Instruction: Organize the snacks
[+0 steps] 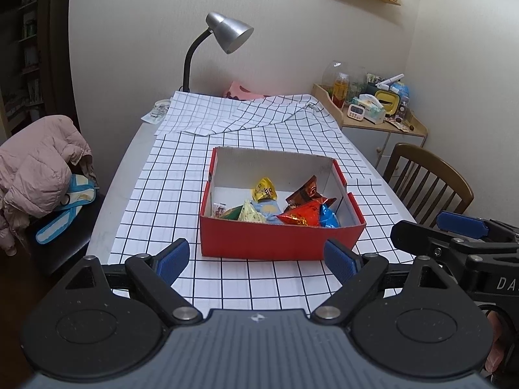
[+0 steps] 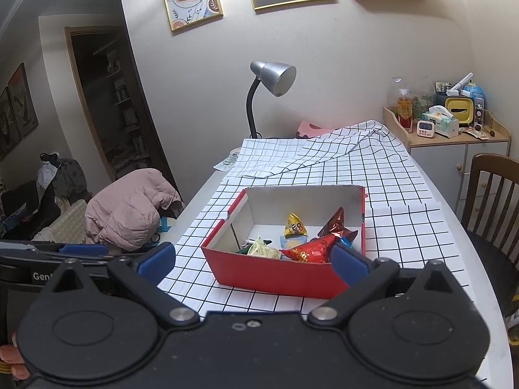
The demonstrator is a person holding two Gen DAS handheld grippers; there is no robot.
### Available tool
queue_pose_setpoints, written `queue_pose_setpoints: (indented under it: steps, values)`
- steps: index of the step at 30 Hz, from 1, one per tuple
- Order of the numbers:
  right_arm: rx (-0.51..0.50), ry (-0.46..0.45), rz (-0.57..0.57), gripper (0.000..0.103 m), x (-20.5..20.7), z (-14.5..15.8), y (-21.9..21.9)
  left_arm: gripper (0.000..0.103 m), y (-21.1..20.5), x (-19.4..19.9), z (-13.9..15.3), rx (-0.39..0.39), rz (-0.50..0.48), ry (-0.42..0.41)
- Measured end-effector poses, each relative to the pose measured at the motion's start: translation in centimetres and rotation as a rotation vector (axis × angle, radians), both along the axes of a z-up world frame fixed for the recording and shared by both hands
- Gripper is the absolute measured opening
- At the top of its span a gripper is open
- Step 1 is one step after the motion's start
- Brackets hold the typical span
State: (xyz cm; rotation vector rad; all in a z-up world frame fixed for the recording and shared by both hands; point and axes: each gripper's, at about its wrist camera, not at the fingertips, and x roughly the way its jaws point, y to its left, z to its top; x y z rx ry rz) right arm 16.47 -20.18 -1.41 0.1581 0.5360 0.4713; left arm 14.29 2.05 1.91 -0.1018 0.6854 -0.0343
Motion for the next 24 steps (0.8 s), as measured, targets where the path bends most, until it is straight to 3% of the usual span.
queue_pose_setpoints:
  steps: [24]
  values:
    - [-0.013, 0.046, -0.062, 0.102, -0.2, -1.6, -1.4, 0.09, 0.0, 0.5, -0.8, -0.007, 0.011, 0.031]
